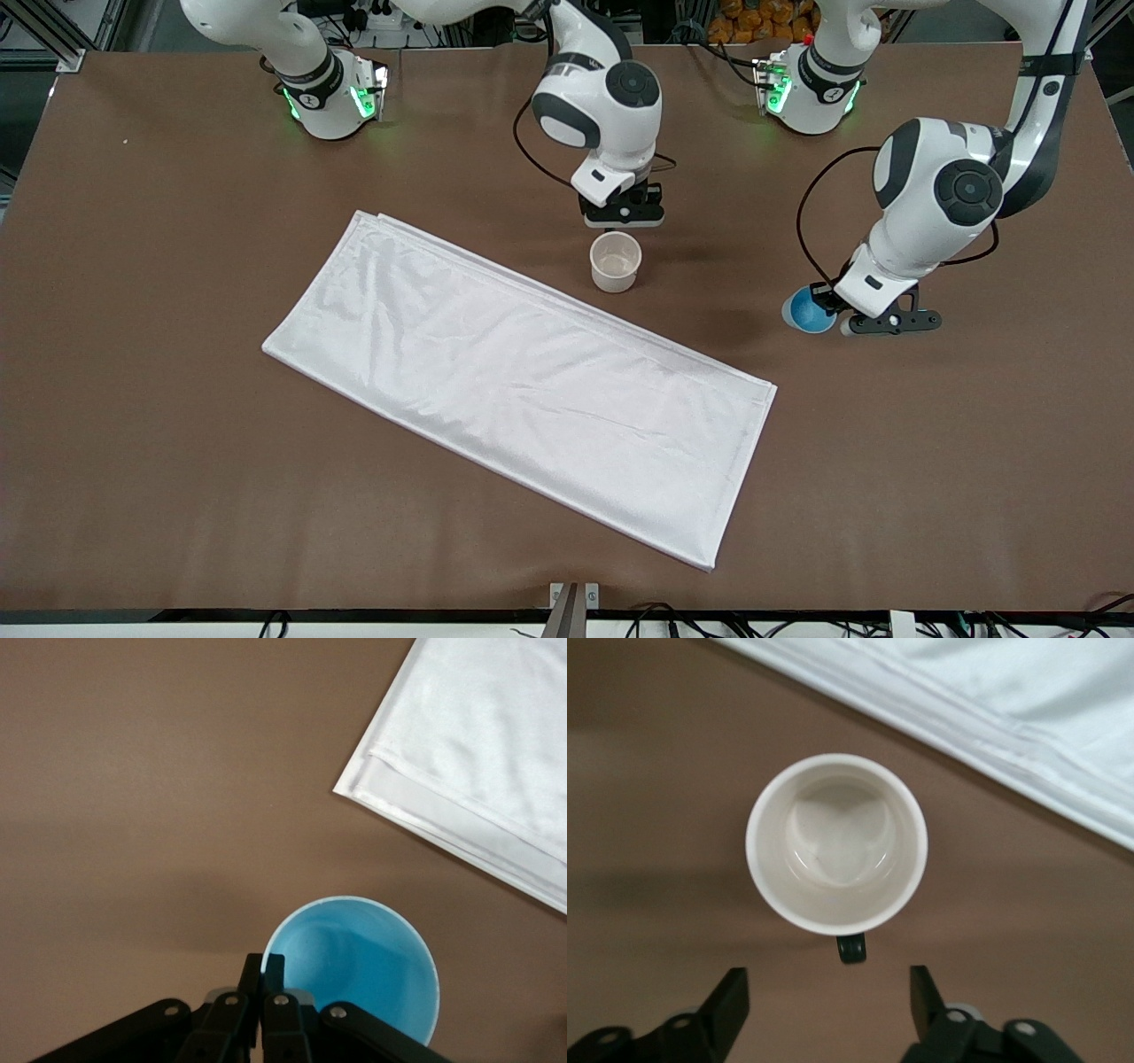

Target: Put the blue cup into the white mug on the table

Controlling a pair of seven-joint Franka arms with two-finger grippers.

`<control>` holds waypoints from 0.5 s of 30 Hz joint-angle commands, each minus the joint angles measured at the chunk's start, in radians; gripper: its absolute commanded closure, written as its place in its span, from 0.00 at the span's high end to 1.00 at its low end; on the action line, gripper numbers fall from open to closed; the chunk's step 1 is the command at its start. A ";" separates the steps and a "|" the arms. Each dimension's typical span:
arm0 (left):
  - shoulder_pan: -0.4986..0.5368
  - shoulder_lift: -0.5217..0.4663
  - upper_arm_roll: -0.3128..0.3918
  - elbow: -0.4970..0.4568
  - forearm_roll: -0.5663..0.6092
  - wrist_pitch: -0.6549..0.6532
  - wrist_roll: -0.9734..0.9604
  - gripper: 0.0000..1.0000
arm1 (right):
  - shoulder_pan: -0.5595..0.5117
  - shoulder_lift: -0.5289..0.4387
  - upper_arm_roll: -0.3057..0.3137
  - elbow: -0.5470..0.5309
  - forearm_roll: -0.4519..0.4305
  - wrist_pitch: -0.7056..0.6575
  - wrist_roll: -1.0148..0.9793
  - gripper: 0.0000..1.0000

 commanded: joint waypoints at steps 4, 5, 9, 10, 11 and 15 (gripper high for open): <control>0.005 -0.046 -0.102 -0.056 -0.012 0.006 -0.172 0.00 | -0.119 -0.197 0.082 -0.028 0.003 -0.145 0.018 1.00; 0.005 -0.051 -0.113 -0.056 -0.012 0.004 -0.186 0.00 | -0.131 -0.219 0.084 -0.031 0.025 -0.151 0.018 1.00; 0.005 -0.072 -0.153 -0.058 -0.012 -0.028 -0.241 0.00 | -0.196 -0.300 0.084 -0.033 0.106 -0.194 -0.043 1.00; 0.005 -0.078 -0.165 -0.056 -0.012 -0.037 -0.257 0.00 | -0.213 -0.320 0.084 -0.033 0.115 -0.215 -0.072 1.00; 0.005 -0.083 -0.176 -0.055 -0.012 -0.048 -0.272 0.00 | -0.229 -0.340 0.084 -0.033 0.122 -0.238 -0.104 1.00; 0.005 -0.098 -0.238 -0.044 -0.015 -0.080 -0.367 0.00 | -0.306 -0.418 0.082 -0.033 0.122 -0.322 -0.234 1.00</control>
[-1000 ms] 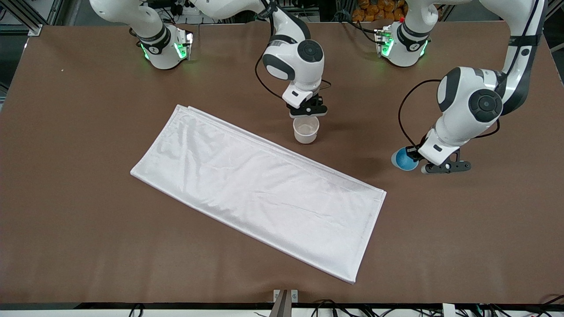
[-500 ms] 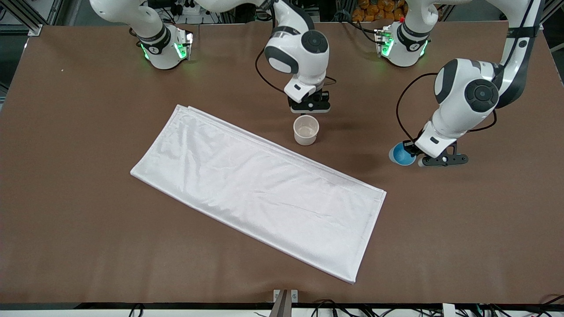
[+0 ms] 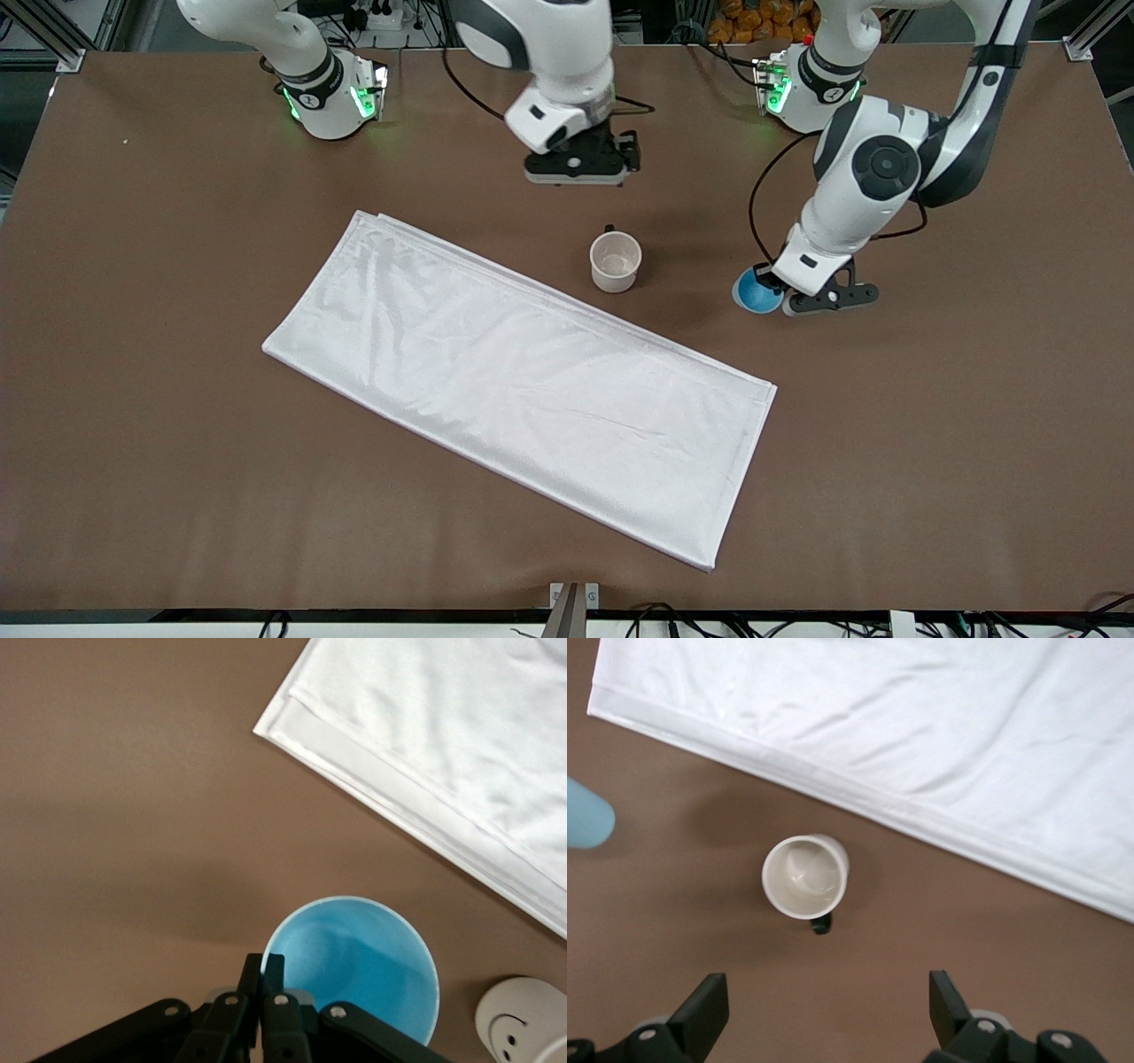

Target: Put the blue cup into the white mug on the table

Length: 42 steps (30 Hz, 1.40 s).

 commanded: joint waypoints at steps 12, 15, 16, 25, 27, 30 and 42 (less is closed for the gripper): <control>-0.007 -0.008 -0.317 0.035 -0.028 -0.047 -0.440 0.00 | -0.381 -0.246 0.013 -0.043 0.036 -0.249 -0.551 1.00; -0.011 0.015 -0.357 0.063 -0.028 -0.047 -0.496 0.00 | -0.445 -0.267 -0.002 -0.043 0.036 -0.290 -0.620 1.00; -0.011 0.022 -0.369 0.072 -0.028 -0.047 -0.512 0.00 | -0.465 -0.272 -0.012 -0.043 0.036 -0.303 -0.645 1.00; -0.064 0.143 -0.391 0.176 0.012 -0.043 -0.599 0.00 | -0.582 -0.310 -0.091 -0.063 0.036 -0.336 -0.859 1.00; -0.064 0.171 -0.391 0.185 0.059 -0.043 -0.624 0.00 | -0.582 -0.315 -0.133 -0.063 0.036 -0.338 -0.889 1.00; -0.065 0.203 -0.392 0.196 0.119 -0.039 -0.661 0.00 | -0.582 -0.324 -0.185 -0.067 0.037 -0.337 -0.950 1.00; -0.062 0.254 -0.389 0.207 0.173 -0.039 -0.677 0.00 | -0.615 -0.329 -0.252 -0.068 0.037 -0.335 -1.015 1.00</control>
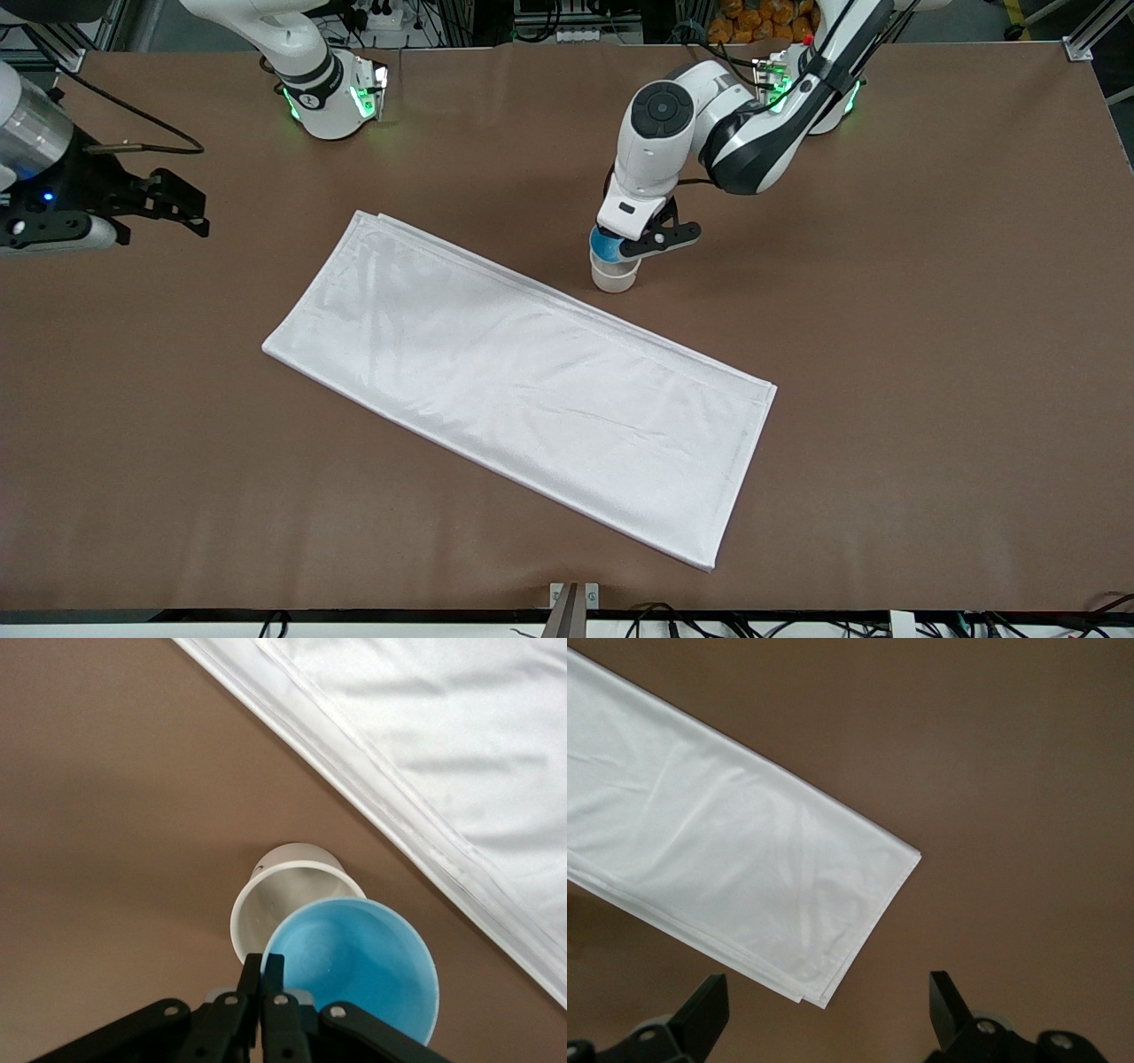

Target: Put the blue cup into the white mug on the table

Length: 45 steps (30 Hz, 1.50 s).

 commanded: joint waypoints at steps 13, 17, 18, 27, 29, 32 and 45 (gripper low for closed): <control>0.041 -0.002 0.045 0.042 0.066 -0.020 0.094 1.00 | -0.013 -0.042 -0.043 -0.040 0.014 0.005 -0.081 1.00; 0.113 -0.018 0.048 0.103 0.066 -0.067 0.131 1.00 | -0.010 -0.052 -0.041 -0.041 0.014 0.011 -0.079 1.00; 0.136 -0.021 0.048 0.125 0.066 -0.080 0.151 1.00 | -0.008 -0.054 -0.041 -0.041 0.014 0.011 -0.079 1.00; 0.265 -0.025 0.048 0.265 0.064 -0.190 0.323 1.00 | -0.005 -0.055 -0.040 -0.041 0.015 0.008 -0.079 1.00; 0.290 -0.030 0.045 0.265 0.066 -0.205 0.366 1.00 | -0.005 -0.054 -0.040 -0.041 0.015 0.008 -0.079 1.00; 0.302 -0.044 0.046 0.265 0.066 -0.230 0.419 1.00 | -0.005 -0.052 -0.040 -0.041 0.015 0.009 -0.081 1.00; 0.167 -0.226 0.420 0.185 -0.081 -0.307 0.897 1.00 | -0.004 -0.052 -0.038 -0.047 0.015 0.005 -0.084 1.00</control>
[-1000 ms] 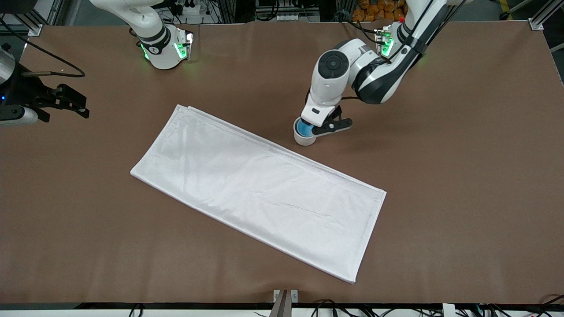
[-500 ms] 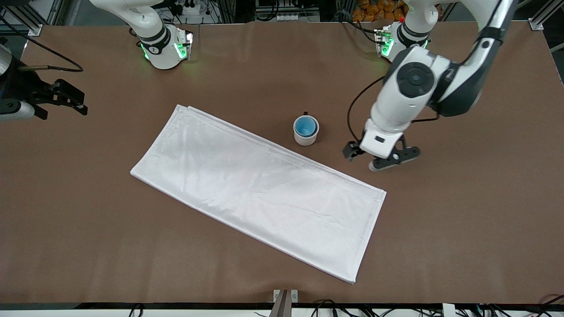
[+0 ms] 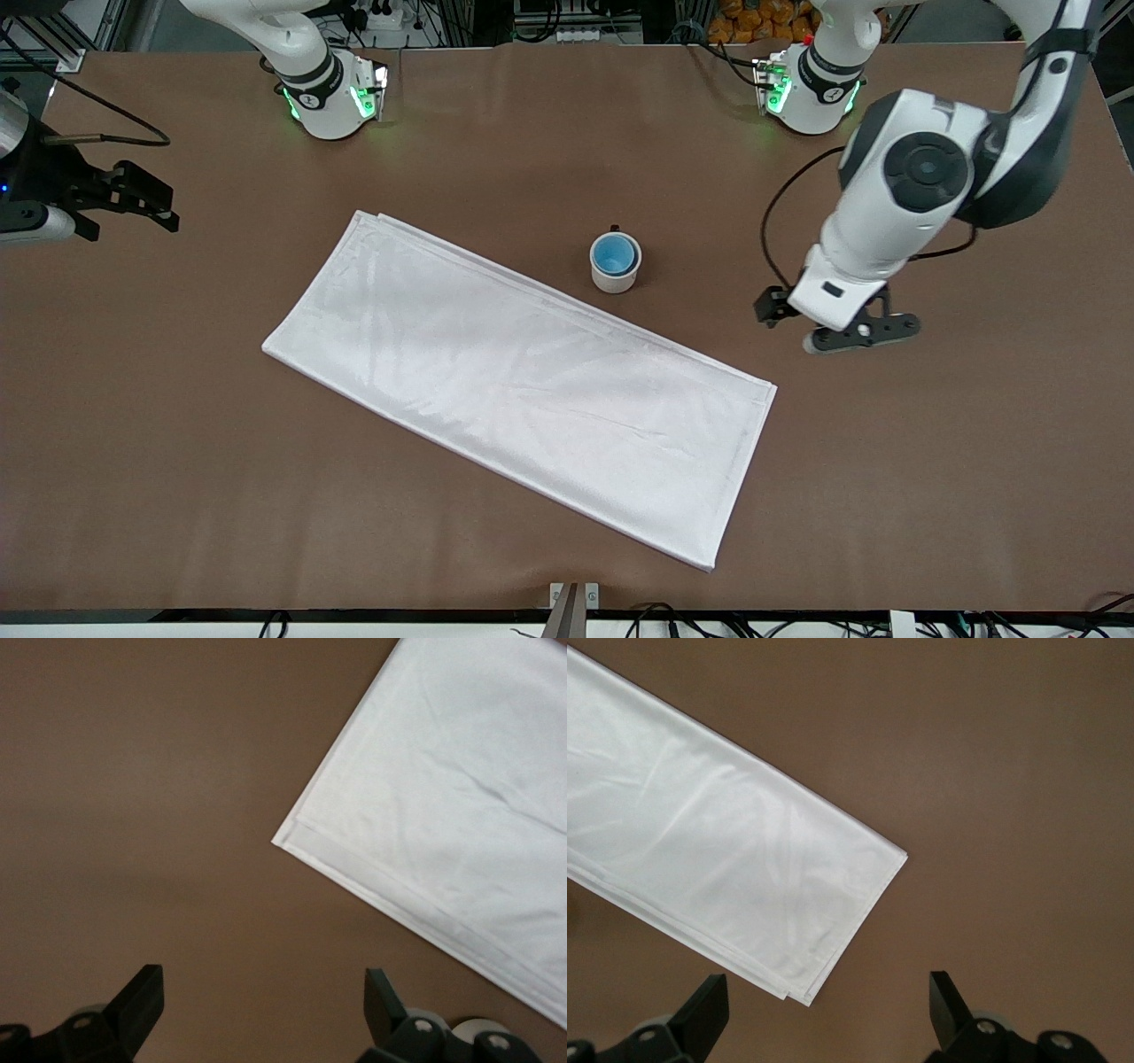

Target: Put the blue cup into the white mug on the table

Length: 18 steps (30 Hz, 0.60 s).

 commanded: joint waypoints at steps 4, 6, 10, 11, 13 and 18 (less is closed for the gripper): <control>-0.060 -0.204 0.255 -0.139 -0.132 -0.060 0.389 1.00 | -0.001 -0.028 0.004 -0.031 0.010 0.005 -0.017 1.00; -0.061 -0.234 0.289 -0.162 -0.132 -0.074 0.417 1.00 | -0.001 -0.028 0.004 -0.031 0.010 0.004 -0.019 1.00; -0.080 -0.283 0.347 -0.173 -0.132 -0.106 0.436 1.00 | 0.005 -0.028 0.004 -0.031 0.010 0.003 -0.019 1.00; -0.081 -0.296 0.358 -0.174 -0.132 -0.111 0.439 1.00 | 0.007 -0.028 0.004 -0.031 0.010 0.003 -0.019 1.00; -0.077 -0.313 0.367 -0.170 -0.134 -0.112 0.442 1.00 | 0.007 -0.028 0.004 -0.031 0.010 0.003 -0.019 1.00; -0.032 -0.313 0.367 -0.118 -0.140 -0.077 0.442 1.00 | 0.007 -0.028 0.004 -0.031 0.012 0.005 -0.019 1.00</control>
